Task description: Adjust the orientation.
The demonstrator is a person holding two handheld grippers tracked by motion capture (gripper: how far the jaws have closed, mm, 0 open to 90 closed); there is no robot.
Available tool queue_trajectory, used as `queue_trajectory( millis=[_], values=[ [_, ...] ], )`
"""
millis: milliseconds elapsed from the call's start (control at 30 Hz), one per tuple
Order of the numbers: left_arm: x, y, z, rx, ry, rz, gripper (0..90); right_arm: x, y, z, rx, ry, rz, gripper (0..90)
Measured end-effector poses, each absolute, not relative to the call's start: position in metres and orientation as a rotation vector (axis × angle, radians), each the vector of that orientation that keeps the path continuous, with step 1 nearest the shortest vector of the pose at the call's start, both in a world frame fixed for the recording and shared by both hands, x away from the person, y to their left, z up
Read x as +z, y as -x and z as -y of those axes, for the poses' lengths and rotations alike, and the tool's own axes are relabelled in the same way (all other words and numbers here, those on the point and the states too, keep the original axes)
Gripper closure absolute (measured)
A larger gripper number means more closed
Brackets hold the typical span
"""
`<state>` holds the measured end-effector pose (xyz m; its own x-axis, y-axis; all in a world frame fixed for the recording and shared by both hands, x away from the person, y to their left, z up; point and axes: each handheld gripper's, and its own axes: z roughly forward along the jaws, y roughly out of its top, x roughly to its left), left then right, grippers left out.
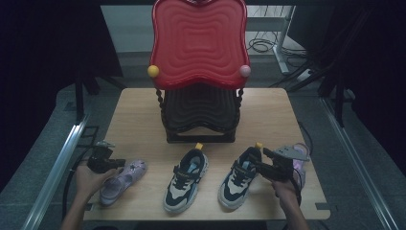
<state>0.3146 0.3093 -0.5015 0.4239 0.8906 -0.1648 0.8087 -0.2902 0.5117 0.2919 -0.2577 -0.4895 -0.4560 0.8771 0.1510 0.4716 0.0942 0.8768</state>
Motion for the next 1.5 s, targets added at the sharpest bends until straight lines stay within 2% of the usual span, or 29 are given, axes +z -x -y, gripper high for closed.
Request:
queue_trajectory(
  millis=[133, 267, 333, 467, 600, 867, 1133, 1500],
  values=[
    [-0.5, -0.316, -0.309, 0.209, -2.148, -1.416, 89.7, -0.489, -0.292, 0.258, 1.322, -1.326, -1.96, 34.0],
    [-0.486, -0.311, -0.311, 0.286, -2.083, -1.396, 84.2, -0.489, -0.292, 0.259, 1.324, -1.325, -1.958, 34.1],
    [-0.478, -0.307, -0.308, 0.325, -2.057, -1.372, 79.3, -0.488, -0.291, 0.26, 1.327, -1.326, -1.956, 34.1],
    [-0.459, -0.294, -0.298, 0.38, -1.962, -1.287, 63.3, -0.487, -0.292, 0.26, 1.335, -1.325, -1.949, 34.2],
    [-0.451, -0.287, -0.287, 0.382, -1.918, -1.234, 55.3, -0.486, -0.293, 0.261, 1.351, -1.306, -1.957, 33.9],
    [-0.454, -0.28, -0.285, 0.372, -1.825, -1.241, 52.8, -0.475, -0.294, 0.257, 1.322, -1.212, -1.977, 32.7],
    [-0.459, -0.28, -0.29, 0.327, -1.834, -1.239, 51.6, -0.465, -0.284, 0.262, 1.299, -1.232, -1.942, 34.3],
    [-0.449, -0.257, -0.276, 0.321, -1.845, -1.213, 48.3, -0.467, -0.255, 0.284, 1.287, -1.27, -2.033, 49.9]
  ],
)
